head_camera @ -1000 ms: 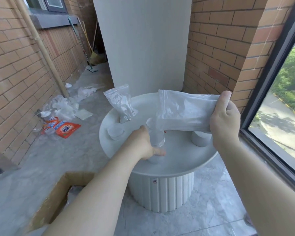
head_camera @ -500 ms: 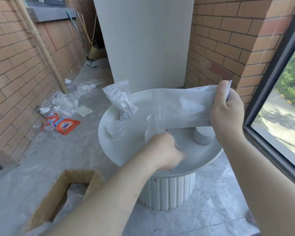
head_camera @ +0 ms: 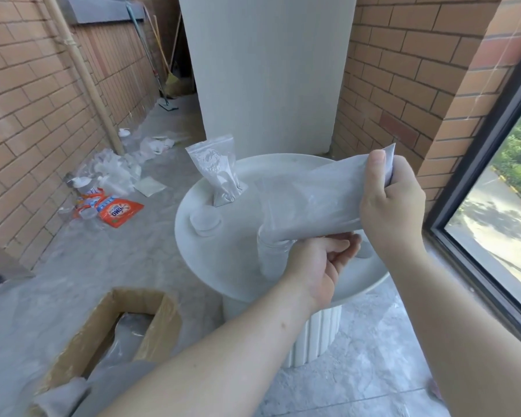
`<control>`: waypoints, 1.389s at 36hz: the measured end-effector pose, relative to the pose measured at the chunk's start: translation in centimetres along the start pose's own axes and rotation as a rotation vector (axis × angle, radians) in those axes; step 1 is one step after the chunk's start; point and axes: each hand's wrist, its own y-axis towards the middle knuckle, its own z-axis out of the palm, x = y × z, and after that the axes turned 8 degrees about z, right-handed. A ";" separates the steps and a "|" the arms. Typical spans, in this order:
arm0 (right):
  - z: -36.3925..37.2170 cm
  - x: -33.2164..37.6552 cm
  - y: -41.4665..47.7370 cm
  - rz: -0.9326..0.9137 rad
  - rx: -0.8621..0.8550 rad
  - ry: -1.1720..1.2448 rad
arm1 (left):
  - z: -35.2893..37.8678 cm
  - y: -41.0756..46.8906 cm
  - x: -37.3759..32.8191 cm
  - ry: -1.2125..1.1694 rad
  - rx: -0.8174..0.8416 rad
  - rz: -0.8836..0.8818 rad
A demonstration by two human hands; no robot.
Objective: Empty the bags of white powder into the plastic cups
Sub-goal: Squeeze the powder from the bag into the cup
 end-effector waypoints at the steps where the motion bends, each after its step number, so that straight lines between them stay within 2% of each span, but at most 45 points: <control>1: 0.0 0.0 -0.1 -0.006 -0.001 -0.003 | 0.1 -0.1 -0.1 -0.013 0.014 0.005; 12: 0.4 -0.1 0.0 -0.057 0.001 -0.020 | 0.4 -0.1 -0.3 -0.120 0.074 -0.012; 36: 0.5 -0.2 -0.2 -0.119 0.038 -0.055 | 0.6 0.5 0.2 -0.128 0.107 -0.033; 50: 0.1 0.3 -0.4 -0.080 0.029 -0.036 | 0.7 0.6 0.2 -0.131 0.114 -0.036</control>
